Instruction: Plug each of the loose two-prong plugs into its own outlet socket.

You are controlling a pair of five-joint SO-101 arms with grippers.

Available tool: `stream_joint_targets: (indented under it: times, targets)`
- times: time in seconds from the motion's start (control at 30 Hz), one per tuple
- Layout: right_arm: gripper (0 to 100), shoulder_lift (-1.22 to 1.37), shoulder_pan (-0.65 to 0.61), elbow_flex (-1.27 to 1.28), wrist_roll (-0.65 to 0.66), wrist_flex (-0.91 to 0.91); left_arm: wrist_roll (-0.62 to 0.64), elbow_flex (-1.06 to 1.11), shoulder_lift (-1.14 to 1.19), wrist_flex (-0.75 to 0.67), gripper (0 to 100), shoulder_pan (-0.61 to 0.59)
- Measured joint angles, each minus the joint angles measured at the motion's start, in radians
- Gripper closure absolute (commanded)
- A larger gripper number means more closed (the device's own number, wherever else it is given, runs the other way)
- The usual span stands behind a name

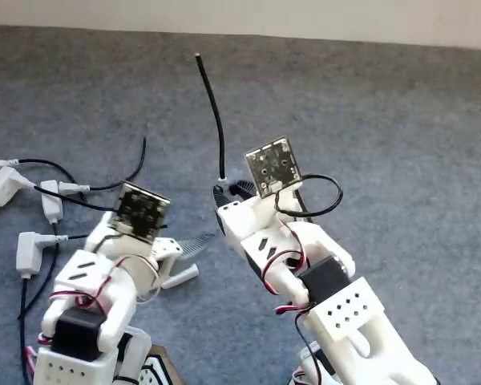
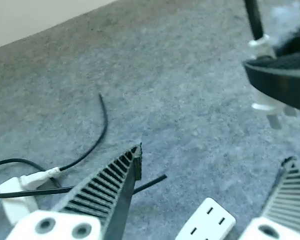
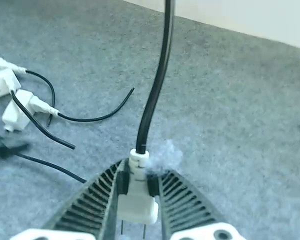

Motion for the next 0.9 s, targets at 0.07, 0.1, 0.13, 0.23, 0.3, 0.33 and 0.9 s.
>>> stream_joint_targets:
  times: [0.07,0.1,0.13,0.23,0.3,0.33,0.9]
  targets:
    - [99.5,0.0,-0.015,0.0,-0.034,0.005,0.005,0.031,-0.009,-0.011,60,0.008]
    - [99.5,0.0,-0.029,0.0,-0.044,0.006,0.005,0.044,-0.009,-0.021,60,0.005]
    - [99.5,0.0,-0.041,0.0,-0.052,0.015,0.005,0.061,-0.009,-0.037,60,0.005]
    - [99.5,0.0,-0.071,0.0,-0.083,0.055,0.005,0.086,-0.009,-0.075,60,0.008]
    - [99.5,0.0,-0.08,-0.002,-0.094,0.086,0.006,0.092,-0.009,-0.091,60,0.008]
    - [99.5,0.0,-0.083,-0.002,-0.097,0.095,0.006,0.092,-0.009,-0.092,60,0.008]
    - [99.5,-0.002,-0.114,-0.117,-0.075,0.37,0.006,0.209,-0.009,-0.229,60,0.009]
